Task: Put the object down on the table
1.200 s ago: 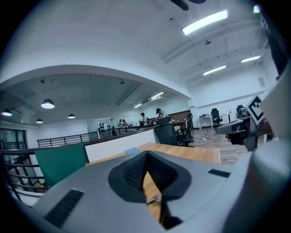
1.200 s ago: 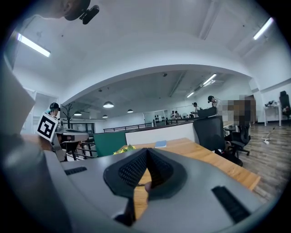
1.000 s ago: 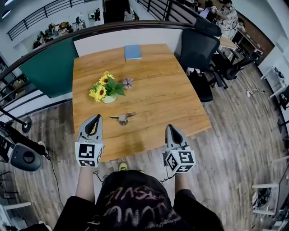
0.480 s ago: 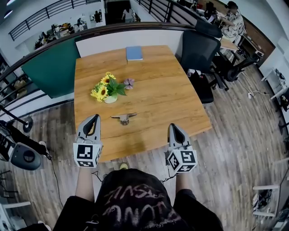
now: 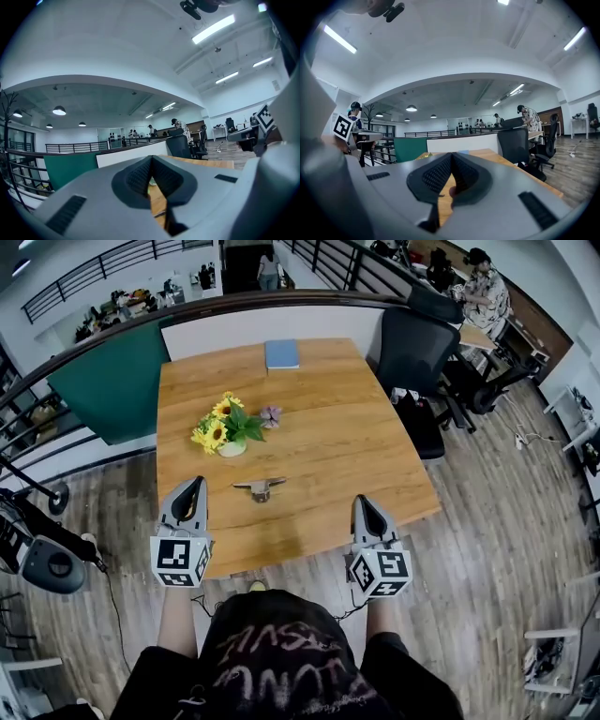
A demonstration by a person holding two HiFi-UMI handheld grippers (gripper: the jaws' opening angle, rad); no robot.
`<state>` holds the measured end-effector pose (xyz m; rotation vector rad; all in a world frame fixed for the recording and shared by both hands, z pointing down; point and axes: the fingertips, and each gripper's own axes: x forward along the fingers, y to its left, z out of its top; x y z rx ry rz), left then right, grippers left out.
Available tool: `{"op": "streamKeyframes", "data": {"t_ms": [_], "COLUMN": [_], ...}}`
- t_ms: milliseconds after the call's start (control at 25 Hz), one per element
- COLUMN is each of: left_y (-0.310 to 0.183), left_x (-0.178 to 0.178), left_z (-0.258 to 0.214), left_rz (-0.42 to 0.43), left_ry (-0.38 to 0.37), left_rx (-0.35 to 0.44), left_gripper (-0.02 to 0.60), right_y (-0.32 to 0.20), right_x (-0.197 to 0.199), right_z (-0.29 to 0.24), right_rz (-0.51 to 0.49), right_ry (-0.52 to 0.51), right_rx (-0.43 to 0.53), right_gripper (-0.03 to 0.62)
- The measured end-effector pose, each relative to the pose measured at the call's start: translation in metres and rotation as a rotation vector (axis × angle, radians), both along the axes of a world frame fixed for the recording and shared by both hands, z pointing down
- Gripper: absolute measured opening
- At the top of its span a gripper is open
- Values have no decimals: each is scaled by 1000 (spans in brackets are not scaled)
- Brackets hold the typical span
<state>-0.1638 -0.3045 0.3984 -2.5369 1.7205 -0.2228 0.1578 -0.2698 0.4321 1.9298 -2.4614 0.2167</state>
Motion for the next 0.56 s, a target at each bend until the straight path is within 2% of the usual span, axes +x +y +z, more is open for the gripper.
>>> {"op": "streamKeyframes", "data": {"t_ms": [560], "left_y": [-1], "left_x": [-1], "left_z": [1], "left_rz": [14], "left_ry": [0], "left_rx": [-1], "left_gripper": [12], "right_y": [-2], "right_x": [-1], "right_z": [0], "right_rz": [13], "right_ry": [-1], "right_rx": [1], "right_gripper": [3]}}
